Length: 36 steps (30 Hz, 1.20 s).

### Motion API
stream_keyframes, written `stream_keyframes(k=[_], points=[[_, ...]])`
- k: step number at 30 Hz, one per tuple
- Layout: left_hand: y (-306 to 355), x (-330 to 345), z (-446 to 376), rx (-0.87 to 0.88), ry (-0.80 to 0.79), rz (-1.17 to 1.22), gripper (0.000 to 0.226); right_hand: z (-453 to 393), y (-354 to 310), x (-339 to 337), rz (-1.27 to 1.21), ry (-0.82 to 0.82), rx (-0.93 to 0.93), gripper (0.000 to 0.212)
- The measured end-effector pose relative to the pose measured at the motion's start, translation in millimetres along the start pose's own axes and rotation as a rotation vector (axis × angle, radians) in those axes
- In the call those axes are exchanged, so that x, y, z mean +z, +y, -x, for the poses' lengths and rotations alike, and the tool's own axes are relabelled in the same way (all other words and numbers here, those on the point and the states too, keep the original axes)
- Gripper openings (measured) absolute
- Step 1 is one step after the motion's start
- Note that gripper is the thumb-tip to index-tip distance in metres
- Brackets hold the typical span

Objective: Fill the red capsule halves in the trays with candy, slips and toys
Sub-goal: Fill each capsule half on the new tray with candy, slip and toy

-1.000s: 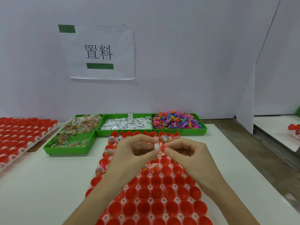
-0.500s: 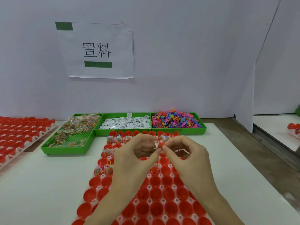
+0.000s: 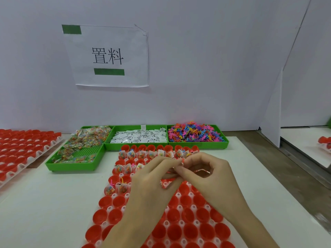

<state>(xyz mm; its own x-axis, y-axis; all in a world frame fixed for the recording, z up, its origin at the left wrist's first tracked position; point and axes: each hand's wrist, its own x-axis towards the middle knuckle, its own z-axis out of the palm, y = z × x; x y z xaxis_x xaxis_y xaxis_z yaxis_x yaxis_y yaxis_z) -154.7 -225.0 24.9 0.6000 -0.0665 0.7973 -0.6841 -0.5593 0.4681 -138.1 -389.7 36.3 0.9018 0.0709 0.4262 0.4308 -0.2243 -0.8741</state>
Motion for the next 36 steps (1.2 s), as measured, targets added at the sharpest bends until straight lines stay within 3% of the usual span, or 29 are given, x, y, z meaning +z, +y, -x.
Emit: stream_keyframes(k=[3, 6, 11, 18, 23, 25, 29, 36], points=[[-0.9, 0.8, 0.6, -0.009, -0.075, 0.09, 0.039, -4.5, 1.6, -9.7, -0.027, -0.049, 0.03, 0.007], [-8.0, -2.2, -3.6, -0.098, -0.134, 0.184, 0.032, -8.1, 3.8, -23.9, -0.002, -0.154, 0.084, 0.007], [-16.3, -6.8, -5.3, -0.08, -0.182, -0.025, 0.022, -10.7, 13.1, -29.3, 0.124, -0.286, 0.175, 0.005], [-18.1, -2.5, -7.6, -0.108, -0.413, -0.196, 0.021, -8.6, 26.4, -17.2, 0.395, -0.236, 0.157, 0.006], [-17.3, -1.0, -16.0, -0.165, -0.571, -0.261, 0.022, -5.3, 26.6, -10.2, 0.437, -0.203, 0.133, 0.012], [-16.7, -0.3, -17.8, -0.157, -0.606, -0.284, 0.022, -4.1, 26.3, -8.1, 0.451, -0.201, 0.107, 0.02], [-16.1, 4.7, -22.6, -0.126, -0.654, -0.307, 0.019, -5.3, 25.9, -7.2, 0.524, -0.228, 0.08, 0.01], [-17.0, 20.3, -32.9, -0.057, -0.746, -0.364, 0.017, -8.9, 27.4, -10.6, 0.529, -0.256, 0.069, 0.018]])
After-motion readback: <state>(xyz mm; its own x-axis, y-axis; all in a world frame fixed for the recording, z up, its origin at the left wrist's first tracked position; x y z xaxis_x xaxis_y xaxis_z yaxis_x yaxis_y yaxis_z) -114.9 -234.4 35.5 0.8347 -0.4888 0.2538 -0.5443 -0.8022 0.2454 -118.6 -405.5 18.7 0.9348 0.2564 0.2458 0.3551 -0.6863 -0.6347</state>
